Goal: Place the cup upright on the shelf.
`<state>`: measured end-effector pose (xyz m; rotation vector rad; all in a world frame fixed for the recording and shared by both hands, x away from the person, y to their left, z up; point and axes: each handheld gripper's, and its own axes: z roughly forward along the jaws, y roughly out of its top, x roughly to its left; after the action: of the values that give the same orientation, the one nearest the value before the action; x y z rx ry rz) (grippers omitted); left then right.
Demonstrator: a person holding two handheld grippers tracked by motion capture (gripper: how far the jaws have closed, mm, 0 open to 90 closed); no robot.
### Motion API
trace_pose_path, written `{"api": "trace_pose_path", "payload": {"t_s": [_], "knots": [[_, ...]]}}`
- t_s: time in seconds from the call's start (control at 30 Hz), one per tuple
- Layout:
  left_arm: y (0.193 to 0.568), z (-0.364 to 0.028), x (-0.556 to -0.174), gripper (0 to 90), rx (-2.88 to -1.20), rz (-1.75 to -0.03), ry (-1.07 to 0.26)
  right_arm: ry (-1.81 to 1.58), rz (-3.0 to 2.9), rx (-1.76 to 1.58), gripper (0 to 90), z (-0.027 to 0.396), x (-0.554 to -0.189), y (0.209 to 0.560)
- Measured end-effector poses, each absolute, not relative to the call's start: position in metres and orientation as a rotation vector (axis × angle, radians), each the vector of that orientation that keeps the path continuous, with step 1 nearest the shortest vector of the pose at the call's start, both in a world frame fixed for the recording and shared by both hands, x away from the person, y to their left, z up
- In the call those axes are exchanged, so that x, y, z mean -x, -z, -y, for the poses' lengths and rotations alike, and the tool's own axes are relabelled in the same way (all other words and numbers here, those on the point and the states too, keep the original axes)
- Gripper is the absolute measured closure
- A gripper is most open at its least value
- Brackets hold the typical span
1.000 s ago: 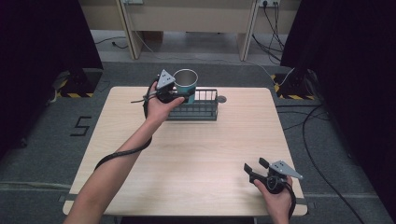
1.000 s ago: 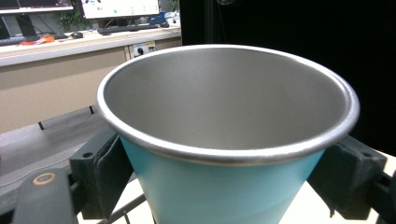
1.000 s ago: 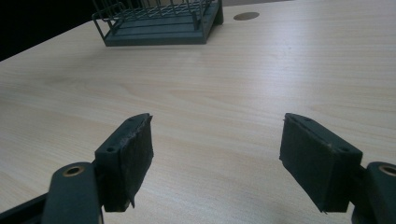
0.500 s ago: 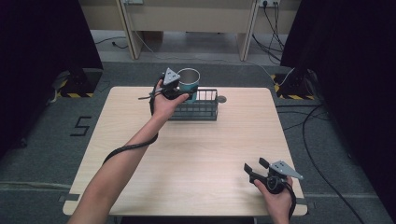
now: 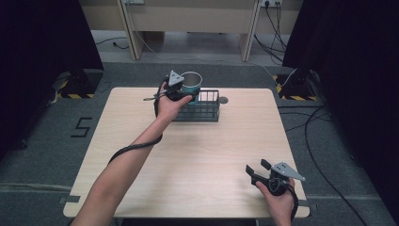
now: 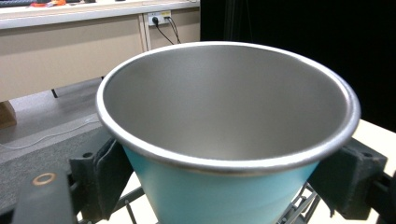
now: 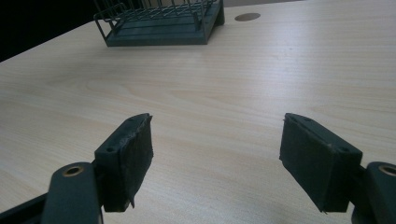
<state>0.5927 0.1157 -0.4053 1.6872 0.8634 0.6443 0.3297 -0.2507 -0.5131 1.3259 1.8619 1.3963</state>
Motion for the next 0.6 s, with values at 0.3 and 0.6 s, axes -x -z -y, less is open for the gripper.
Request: {"api": "trace_pose_path", "payload": {"t_s": [0.3,0.6], "knots": [[0.415,-0.112,-0.598,14.7,-1.721,-0.885,-0.634,-1.396,-1.866,-1.325,26.3,0.25,-0.33,0.513],[0.425,-0.107,-0.6,14.6,-1.774,-0.915,-0.625,-1.395,-1.869,-1.325,26.3,0.25,-0.329,0.513]]}}
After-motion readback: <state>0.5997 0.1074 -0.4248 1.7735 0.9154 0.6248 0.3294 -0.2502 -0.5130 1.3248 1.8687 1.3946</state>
